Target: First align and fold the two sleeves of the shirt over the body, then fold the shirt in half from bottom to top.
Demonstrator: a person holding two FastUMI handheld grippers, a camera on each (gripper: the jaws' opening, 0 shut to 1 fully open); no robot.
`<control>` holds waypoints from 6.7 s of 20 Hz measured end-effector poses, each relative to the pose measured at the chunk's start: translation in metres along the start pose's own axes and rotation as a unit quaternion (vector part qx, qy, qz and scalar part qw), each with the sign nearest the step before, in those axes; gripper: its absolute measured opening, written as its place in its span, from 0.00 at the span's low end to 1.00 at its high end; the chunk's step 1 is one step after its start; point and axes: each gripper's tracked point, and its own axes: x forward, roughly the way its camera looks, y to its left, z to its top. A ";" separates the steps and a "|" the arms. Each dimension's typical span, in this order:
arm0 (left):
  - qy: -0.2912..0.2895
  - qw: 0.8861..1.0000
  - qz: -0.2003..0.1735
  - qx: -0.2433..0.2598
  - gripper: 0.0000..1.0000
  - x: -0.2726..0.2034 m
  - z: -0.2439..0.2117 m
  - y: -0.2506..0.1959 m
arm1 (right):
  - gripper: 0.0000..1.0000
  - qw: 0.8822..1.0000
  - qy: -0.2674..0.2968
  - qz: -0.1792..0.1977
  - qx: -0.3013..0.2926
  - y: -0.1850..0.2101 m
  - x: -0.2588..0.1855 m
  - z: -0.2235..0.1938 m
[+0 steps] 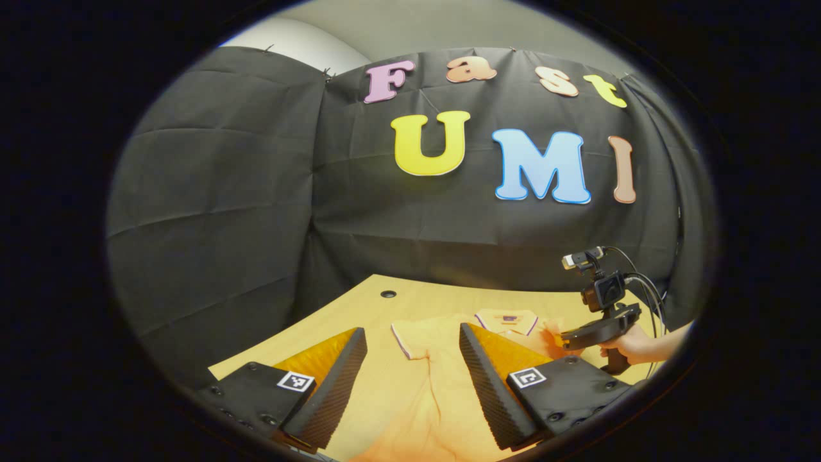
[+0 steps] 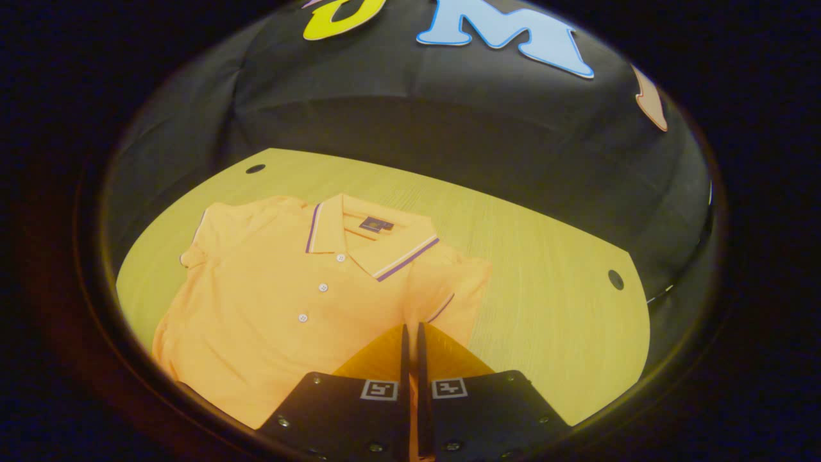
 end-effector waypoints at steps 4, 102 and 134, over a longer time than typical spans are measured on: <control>0.003 1.000 0.005 -0.002 0.96 0.001 -0.003 0.009 | 0.08 1.000 0.009 0.008 0.001 0.007 0.001 -0.003; 0.194 0.944 -0.222 0.149 0.12 0.290 -0.187 -0.150 | 0.96 0.967 -0.082 -0.116 0.210 0.030 -0.252 -0.066; 0.226 0.952 -0.183 0.092 1.00 -0.014 -0.212 -0.020 | 0.96 0.989 -0.051 -0.011 0.139 0.065 -0.282 -0.206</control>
